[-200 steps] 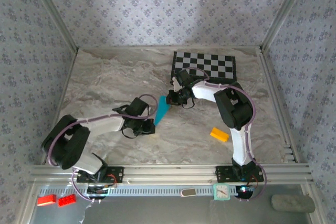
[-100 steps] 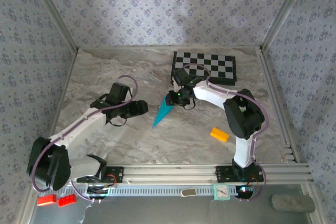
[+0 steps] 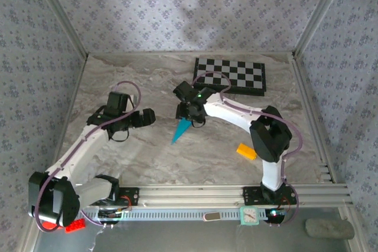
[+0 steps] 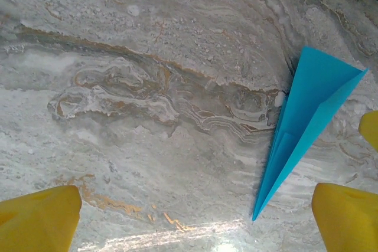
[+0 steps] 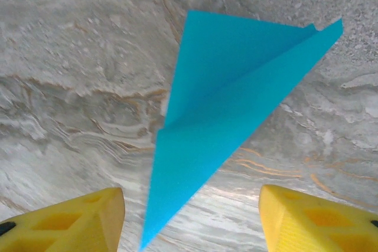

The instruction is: Fold a paper plane with a square sheet of paper (pick it up from the middle)

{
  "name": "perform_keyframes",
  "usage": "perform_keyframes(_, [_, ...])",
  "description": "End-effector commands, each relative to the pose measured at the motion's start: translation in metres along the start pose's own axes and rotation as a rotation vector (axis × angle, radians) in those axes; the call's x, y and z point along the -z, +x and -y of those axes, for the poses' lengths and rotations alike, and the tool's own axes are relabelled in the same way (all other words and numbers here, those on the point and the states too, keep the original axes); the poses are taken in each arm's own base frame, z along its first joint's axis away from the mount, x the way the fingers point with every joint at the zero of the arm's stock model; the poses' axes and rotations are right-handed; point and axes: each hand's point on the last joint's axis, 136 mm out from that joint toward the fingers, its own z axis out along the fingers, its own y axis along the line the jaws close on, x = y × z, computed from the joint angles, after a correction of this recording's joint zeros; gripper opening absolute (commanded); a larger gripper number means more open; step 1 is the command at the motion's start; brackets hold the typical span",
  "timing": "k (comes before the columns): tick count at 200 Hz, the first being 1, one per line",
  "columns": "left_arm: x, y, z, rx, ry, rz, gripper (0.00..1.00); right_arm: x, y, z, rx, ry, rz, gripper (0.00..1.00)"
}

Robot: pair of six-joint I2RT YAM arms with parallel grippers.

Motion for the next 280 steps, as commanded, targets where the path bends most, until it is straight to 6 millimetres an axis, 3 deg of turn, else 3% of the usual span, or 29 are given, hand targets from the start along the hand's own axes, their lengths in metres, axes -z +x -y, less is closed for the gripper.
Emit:
perform_keyframes(1, [0.005,-0.004,-0.008,-0.006,-0.025,0.022,1.0,-0.008,0.001,0.016,-0.094,0.141,0.028,0.65])
perform_keyframes(32, [0.004,-0.005,-0.018,0.028,-0.051,0.032,1.0,-0.019,0.0,0.018,-0.127,0.181,0.029,0.69])
perform_keyframes(72, [-0.001,-0.005,-0.022,0.042,-0.056,0.021,1.0,-0.037,0.002,0.005,-0.087,0.167,-0.011,0.7])
perform_keyframes(106, [-0.005,-0.004,-0.023,0.048,-0.057,0.005,1.0,-0.044,0.007,0.013,-0.072,0.236,-0.03,0.68])
perform_keyframes(123, [-0.005,-0.004,-0.023,0.05,-0.058,0.004,1.0,-0.042,0.008,0.019,-0.077,0.264,-0.028,0.65])
perform_keyframes(158, [-0.004,-0.004,-0.023,0.052,-0.058,0.007,1.0,-0.027,0.004,0.029,-0.094,0.3,0.015,0.5])
perform_keyframes(185, [-0.004,-0.005,-0.024,0.055,-0.056,0.01,1.0,-0.019,0.001,0.029,-0.1,0.298,0.043,0.47])
perform_keyframes(280, [-0.005,-0.005,-0.024,0.056,-0.055,0.008,1.0,-0.039,0.023,0.026,-0.145,0.254,-0.08,0.34])
